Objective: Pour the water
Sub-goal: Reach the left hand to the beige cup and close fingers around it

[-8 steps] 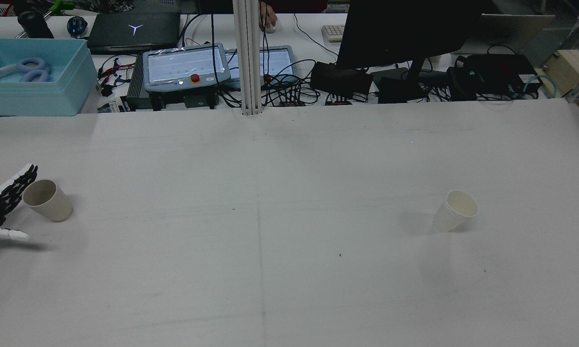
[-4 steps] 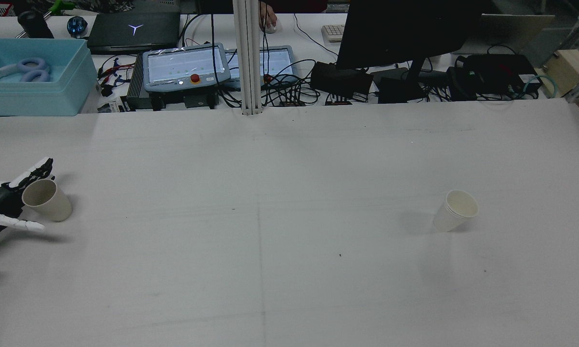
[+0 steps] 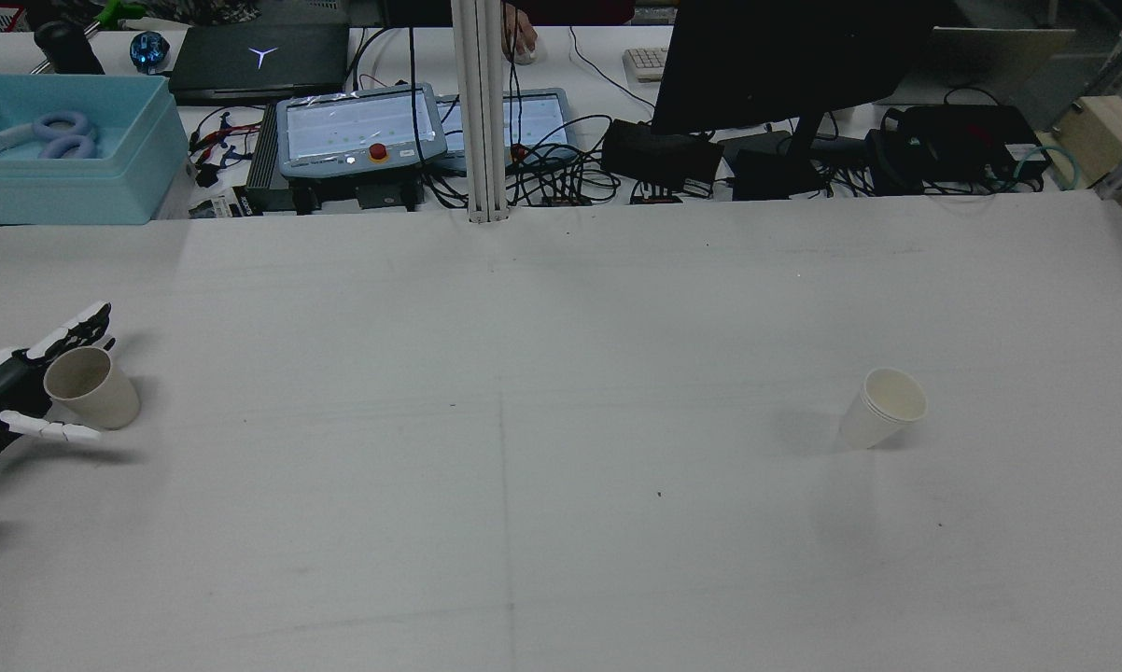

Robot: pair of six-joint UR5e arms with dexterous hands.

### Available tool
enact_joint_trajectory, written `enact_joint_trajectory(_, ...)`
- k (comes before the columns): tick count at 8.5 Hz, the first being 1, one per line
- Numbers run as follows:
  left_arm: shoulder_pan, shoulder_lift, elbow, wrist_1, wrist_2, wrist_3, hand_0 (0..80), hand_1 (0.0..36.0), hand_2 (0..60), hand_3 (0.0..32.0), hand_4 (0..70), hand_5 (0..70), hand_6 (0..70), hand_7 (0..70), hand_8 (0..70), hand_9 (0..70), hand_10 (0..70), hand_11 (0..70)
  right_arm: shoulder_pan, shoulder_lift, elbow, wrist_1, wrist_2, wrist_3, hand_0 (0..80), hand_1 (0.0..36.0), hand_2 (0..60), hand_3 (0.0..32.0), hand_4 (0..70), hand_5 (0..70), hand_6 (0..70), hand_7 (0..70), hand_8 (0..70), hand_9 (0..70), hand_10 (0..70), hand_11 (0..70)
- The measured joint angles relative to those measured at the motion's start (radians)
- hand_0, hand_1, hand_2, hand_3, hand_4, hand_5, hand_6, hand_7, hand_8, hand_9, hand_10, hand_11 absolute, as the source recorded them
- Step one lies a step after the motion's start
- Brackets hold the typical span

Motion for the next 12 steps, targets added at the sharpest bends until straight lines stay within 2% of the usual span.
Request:
enact_joint_trajectory(4, 0.000, -0.010, 0.012, 0.010, 0.000, 0.002, 60.5, 26.6, 6.8, 0.0, 3.1, 9.3, 0.0, 0.0, 0.0, 0.0, 2.5, 6.7, 0.001, 0.003, -0.001, 0.000, 0.001, -0.001, 30.2, 6.5, 13.3, 1.8, 1.7, 0.0, 0.6, 0.0, 0.0, 0.0, 1.0, 2.0)
enact_joint_trajectory(5, 0.000, -0.019, 0.028, 0.010, 0.000, 0.002, 60.9, 26.8, 7.1, 0.0, 3.2, 12.0, 0.0, 0.0, 0.0, 0.0, 2.6, 6.9, 0.001, 0.003, -0.002, 0.000, 0.001, 0.000, 29.7, 6.5, 13.3, 2.0, 1.7, 0.0, 0.6, 0.0, 0.0, 0.0, 1.0, 2.1)
enact_joint_trajectory(6, 0.000, -0.026, 0.039, 0.010, 0.000, 0.002, 61.5, 27.2, 7.6, 0.0, 3.9, 16.7, 0.0, 0.1, 0.0, 0.0, 2.9, 7.3, 0.001, 0.003, -0.002, 0.000, 0.002, 0.000, 29.2, 6.4, 13.6, 1.6, 2.0, 0.0, 0.6, 0.0, 0.0, 0.1, 1.2, 2.3)
enact_joint_trajectory(7, 0.000, -0.029, 0.043, 0.009, 0.000, 0.001, 62.0, 27.9, 10.0, 0.0, 6.2, 25.8, 1.4, 2.5, 0.0, 0.0, 3.8, 8.5, 0.001, 0.003, -0.002, 0.000, 0.002, 0.000, 28.7, 6.4, 13.7, 1.8, 2.0, 0.0, 0.7, 0.0, 0.0, 0.1, 1.2, 2.3)
enact_joint_trajectory(8, 0.001, -0.030, 0.045, 0.009, 0.000, 0.000, 65.7, 30.2, 12.4, 0.0, 8.4, 34.9, 3.1, 6.0, 0.0, 0.0, 5.2, 10.8, 0.002, 0.003, -0.002, 0.000, 0.002, -0.001, 28.5, 6.3, 13.7, 1.6, 2.0, 0.0, 0.7, 0.0, 0.0, 0.1, 1.2, 2.3)
enact_joint_trajectory(9, 0.001, -0.030, 0.046, 0.006, -0.001, 0.000, 72.0, 32.6, 16.6, 0.0, 10.3, 39.2, 4.2, 8.1, 0.0, 0.2, 5.9, 11.9, 0.002, 0.003, -0.002, 0.000, 0.002, -0.001, 28.2, 6.2, 13.4, 1.6, 2.2, 0.0, 0.7, 0.0, 0.0, 0.1, 1.2, 2.3)
enact_joint_trajectory(10, 0.001, -0.030, 0.045, 0.001, -0.001, -0.001, 79.1, 35.4, 22.6, 0.0, 12.2, 40.4, 5.2, 9.8, 0.0, 0.5, 7.1, 14.0, 0.002, 0.003, -0.005, 0.000, 0.002, -0.001, 28.5, 6.2, 13.4, 1.8, 2.2, 0.0, 0.6, 0.0, 0.0, 0.1, 1.1, 2.2)
enact_joint_trajectory(11, 0.002, -0.028, 0.043, -0.003, 0.000, -0.004, 80.0, 36.0, 42.4, 0.0, 16.4, 42.8, 9.3, 16.5, 3.1, 4.7, 11.1, 20.0, 0.003, 0.005, -0.010, 0.002, 0.002, 0.000, 28.2, 6.1, 13.4, 1.8, 2.2, 0.0, 0.6, 0.0, 0.0, 0.0, 1.1, 2.2)
enact_joint_trajectory(12, 0.002, -0.026, 0.040, 0.001, -0.001, -0.014, 79.5, 36.0, 60.0, 0.0, 21.3, 50.4, 15.3, 25.5, 11.0, 14.8, 16.8, 28.2, 0.003, 0.008, -0.014, 0.005, 0.003, 0.000, 28.0, 6.1, 13.4, 2.0, 2.1, 0.0, 0.6, 0.0, 0.0, 0.0, 1.1, 2.1)
